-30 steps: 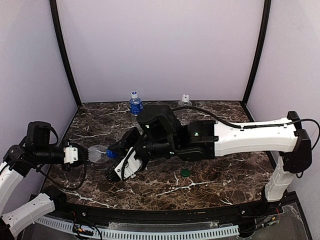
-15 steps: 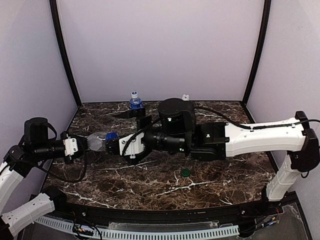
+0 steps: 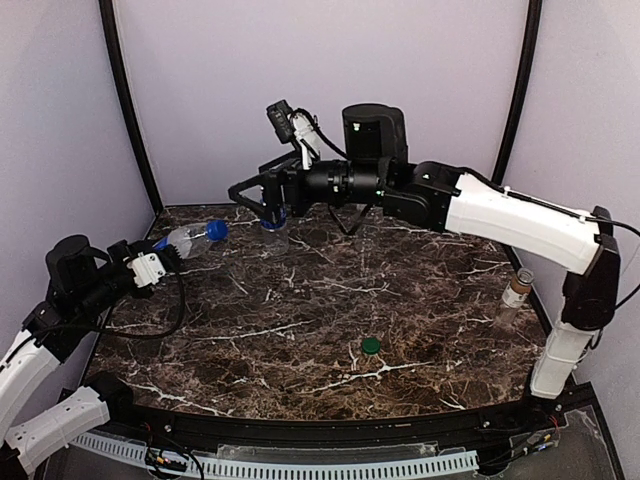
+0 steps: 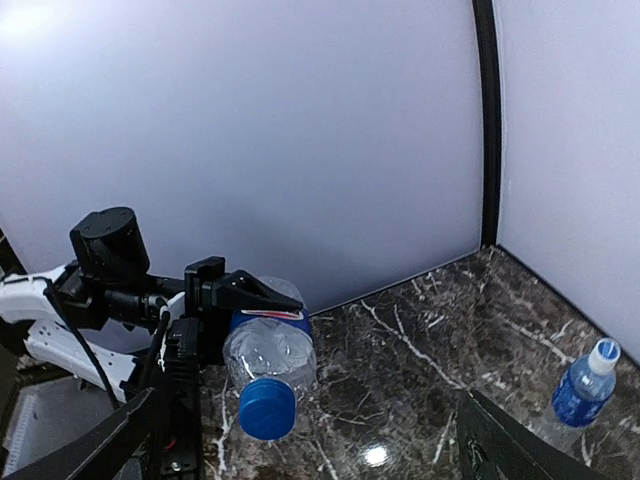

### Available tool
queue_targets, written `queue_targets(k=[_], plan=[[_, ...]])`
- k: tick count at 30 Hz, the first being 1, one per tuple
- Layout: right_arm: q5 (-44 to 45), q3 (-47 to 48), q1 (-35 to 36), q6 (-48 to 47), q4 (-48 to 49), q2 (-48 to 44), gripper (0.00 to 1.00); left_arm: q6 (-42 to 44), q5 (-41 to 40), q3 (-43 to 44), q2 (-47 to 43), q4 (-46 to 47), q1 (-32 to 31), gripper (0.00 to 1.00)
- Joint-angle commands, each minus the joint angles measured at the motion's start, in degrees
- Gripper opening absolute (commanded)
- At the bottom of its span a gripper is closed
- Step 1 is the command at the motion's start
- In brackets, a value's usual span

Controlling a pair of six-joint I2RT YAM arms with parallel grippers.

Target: Unscrew the bottle caps

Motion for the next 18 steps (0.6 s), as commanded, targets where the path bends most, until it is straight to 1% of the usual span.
queue_targets(k=[1, 4, 6, 11, 14, 16, 18], plan=[[-10.4, 5.0, -2.0, 22.8, -6.6, 5.4, 0.99, 5.9, -7.8, -2.7, 0.6, 11.4, -0.4, 0.34], [-12.3, 7.1, -2.0, 25.1, -5.6, 8.2, 0.99, 7.3, -8.7, -3.2, 1.3, 12.8, -0.6, 0.35], [-12.8, 6.5, -2.0, 25.9, -4.2, 9.1, 0.99, 7.7, -8.6, -3.3, 1.2, 12.8, -0.7, 0.36], [-15.9, 3.7, -2.0, 29.1, 5.0, 10.2, 0.99, 8.0, -8.3, -3.6, 1.3, 12.3, -0.8, 0.37], [-15.4, 4.1, -1.8, 29.4, 6.3, 11.3, 0.99, 7.8, -8.1, -3.6, 1.4, 12.2, -0.8, 0.38], [-14.8, 4.2, -1.8, 29.8, 6.9, 11.9, 0.93, 7.8, -7.9, -3.6, 1.4, 12.1, -0.9, 0.38], [-14.3, 4.6, -1.9, 30.6, 6.8, 13.0, 0.84, 7.8, -7.8, -3.7, 1.5, 12.0, -0.8, 0.38]])
